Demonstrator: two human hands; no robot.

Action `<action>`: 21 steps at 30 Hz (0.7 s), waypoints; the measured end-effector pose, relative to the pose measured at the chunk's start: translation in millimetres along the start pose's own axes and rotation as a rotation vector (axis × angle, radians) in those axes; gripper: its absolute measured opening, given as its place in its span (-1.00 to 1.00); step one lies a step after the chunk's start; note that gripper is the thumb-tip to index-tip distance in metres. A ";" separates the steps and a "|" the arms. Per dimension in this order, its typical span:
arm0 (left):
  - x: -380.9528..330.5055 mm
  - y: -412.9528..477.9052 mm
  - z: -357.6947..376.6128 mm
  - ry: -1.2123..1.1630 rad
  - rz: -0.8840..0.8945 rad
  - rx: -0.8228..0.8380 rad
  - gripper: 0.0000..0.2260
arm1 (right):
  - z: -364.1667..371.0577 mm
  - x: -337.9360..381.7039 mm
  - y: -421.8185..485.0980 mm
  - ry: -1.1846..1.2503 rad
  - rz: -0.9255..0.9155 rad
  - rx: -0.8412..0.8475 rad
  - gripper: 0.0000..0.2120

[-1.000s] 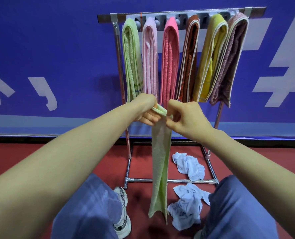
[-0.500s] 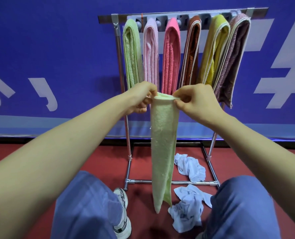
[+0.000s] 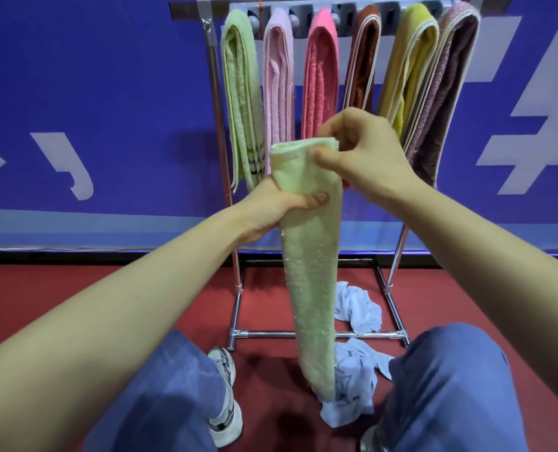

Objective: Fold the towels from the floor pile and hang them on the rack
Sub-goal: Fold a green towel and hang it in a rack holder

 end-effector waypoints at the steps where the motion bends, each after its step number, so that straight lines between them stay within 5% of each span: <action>1: 0.7 2.2 0.6 0.001 -0.004 -0.007 -0.59 | 2.7 -10.5 -4.4 0.134 0.070 0.027 -0.68; 4: 7.6 8.1 -1.0 0.009 -0.047 -0.050 -0.58 | 16.6 -49.8 -35.8 0.495 0.354 0.257 -0.61; 7: 25.3 13.7 -4.5 -0.027 -0.123 -0.045 -0.61 | 35.0 -100.2 -81.2 0.582 0.654 0.442 -0.62; 14: 94.4 28.5 -16.1 -0.051 -0.379 -0.124 -0.73 | 75.6 -173.3 -127.5 0.520 0.851 0.380 -0.91; 21: 204.0 26.5 -8.0 -0.004 -0.906 -0.102 -0.57 | 84.0 -239.8 -110.1 0.512 0.997 0.127 -0.83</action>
Point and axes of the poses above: each hand's wrist, its own y-axis towards the middle knuckle, its own z-axis out of the palm, x = y × z, the point moved 3 cm from there along y, towards the middle knuckle, and after that the axes turned 11 degrees about y, right-handed, at the moved point
